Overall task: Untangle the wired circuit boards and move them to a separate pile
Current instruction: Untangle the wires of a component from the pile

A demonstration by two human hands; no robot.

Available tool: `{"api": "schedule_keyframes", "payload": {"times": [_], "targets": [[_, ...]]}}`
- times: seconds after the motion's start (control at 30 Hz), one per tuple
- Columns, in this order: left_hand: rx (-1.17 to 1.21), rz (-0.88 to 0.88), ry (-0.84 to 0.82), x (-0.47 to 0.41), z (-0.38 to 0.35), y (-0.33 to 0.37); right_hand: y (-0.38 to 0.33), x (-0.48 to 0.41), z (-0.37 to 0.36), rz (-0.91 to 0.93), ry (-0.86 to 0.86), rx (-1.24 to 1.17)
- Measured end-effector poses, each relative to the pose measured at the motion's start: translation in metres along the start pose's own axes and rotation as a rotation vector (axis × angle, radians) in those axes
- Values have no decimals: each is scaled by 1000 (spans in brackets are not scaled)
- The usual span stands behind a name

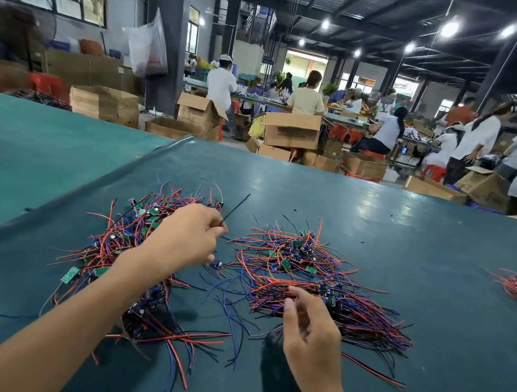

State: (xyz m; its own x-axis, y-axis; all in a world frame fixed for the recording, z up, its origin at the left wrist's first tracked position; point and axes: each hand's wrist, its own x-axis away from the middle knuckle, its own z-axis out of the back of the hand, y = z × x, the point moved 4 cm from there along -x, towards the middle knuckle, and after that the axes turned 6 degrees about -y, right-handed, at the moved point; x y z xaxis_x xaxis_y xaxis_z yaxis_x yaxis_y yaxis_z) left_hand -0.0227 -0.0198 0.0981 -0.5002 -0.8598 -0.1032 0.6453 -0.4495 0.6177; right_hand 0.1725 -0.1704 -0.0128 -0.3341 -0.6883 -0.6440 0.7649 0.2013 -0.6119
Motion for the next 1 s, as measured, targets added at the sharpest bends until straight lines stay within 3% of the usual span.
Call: {"api": "schedule_keyframes", "payload": {"times": [0.1,0.17,0.3,0.47,0.57,0.63,0.7,0.73,0.77,0.83,0.9,1.0], "targets": [[301,-52,-70,10,-5,24,-34,-9,-10,118,-92,-113],[365,-93,-114,14,-9,36,-54,-11,-21,174,-152,-20],[330,-222,-168,22,-14,51,-70,-14,-28,182,-34,149],[251,-353,-125,28,-10,53,-68,-14,-25,156,33,134],[340,-452,-12,35,-9,57,-63,-16,-24,-16,5,-101],[477,-470,214,43,-10,54,-57,-20,-25,-233,-42,-443],[488,-394,418,47,-15,46,-55,-22,-27,-392,-85,-775],[433,-317,422,44,-19,40,-57,-23,-28,-442,-107,-898],[348,-221,328,39,-26,36,-58,-23,-29,-482,-128,-998],[299,-79,-38,31,-46,29,-62,-22,-29,-529,-167,-1119],[586,-36,-336,34,-63,29,-64,-20,-32,-566,-200,-1178],[874,-49,-410,36,-68,26,-65,-17,-35,-617,-221,-1203]]}}
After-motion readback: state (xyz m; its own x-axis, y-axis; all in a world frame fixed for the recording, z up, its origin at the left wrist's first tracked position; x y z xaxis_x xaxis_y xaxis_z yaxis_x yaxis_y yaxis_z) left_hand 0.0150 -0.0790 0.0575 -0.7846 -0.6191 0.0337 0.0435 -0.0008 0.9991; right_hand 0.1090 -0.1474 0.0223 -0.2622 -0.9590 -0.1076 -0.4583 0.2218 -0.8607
